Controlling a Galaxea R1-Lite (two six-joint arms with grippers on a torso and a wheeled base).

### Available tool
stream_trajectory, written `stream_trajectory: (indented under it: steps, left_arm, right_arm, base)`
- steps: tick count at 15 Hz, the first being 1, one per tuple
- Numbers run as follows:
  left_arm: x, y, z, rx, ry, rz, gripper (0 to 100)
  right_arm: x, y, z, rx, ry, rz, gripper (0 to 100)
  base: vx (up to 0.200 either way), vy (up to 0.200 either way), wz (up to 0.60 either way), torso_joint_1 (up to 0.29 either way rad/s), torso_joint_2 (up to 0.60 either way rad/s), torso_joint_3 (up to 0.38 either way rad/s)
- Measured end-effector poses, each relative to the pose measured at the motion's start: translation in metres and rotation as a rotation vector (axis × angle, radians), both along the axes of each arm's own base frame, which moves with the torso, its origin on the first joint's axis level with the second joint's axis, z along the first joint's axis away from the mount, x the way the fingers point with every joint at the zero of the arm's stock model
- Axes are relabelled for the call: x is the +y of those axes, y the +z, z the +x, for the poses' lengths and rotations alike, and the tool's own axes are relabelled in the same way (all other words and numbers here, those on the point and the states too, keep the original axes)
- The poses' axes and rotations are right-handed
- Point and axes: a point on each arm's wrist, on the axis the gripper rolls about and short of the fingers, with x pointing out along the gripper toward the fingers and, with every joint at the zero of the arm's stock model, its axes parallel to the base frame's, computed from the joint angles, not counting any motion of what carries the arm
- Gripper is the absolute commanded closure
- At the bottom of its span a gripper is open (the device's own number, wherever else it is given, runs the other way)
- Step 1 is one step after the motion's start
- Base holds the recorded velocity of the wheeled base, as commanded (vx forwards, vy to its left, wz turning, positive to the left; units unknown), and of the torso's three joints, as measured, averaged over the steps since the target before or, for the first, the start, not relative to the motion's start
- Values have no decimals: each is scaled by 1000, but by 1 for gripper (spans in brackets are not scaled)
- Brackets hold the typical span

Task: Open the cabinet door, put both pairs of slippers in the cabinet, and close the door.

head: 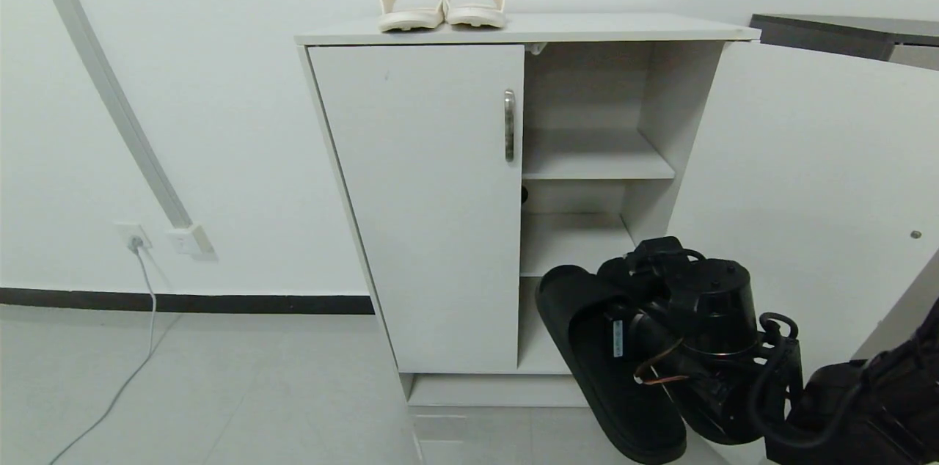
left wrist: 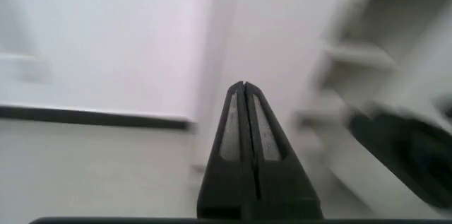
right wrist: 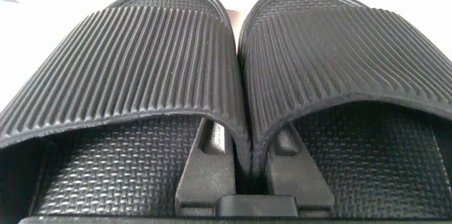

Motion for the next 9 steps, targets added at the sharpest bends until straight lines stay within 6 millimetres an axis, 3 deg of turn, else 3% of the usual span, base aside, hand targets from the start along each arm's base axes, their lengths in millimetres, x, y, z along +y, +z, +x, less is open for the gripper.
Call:
stream_trajectory:
  steps: [2, 5, 7, 9]
  left_arm:
    - [7, -28, -23, -2, 179, 22, 100]
    - [4, -78, -41, 25, 352, 81, 100]
    - [1, -112, -42, 42, 344, 115, 100]
    - [-3, -134, -37, 34, 227, 132, 100]
  right_arm:
    - [1, -4, 1, 10, -1, -9, 100]
    - [2, -8, 1, 17, 3, -20, 100]
    - [1, -9, 0, 21, 1, -23, 100]
    - [4, -10, -2, 24, 14, -26, 100]
  base:
    - [0, 0, 0, 0, 0, 0]
    - [0, 0, 0, 0, 0, 0]
    - [0, 0, 0, 0, 0, 0]
    - [0, 0, 0, 0, 0, 0]
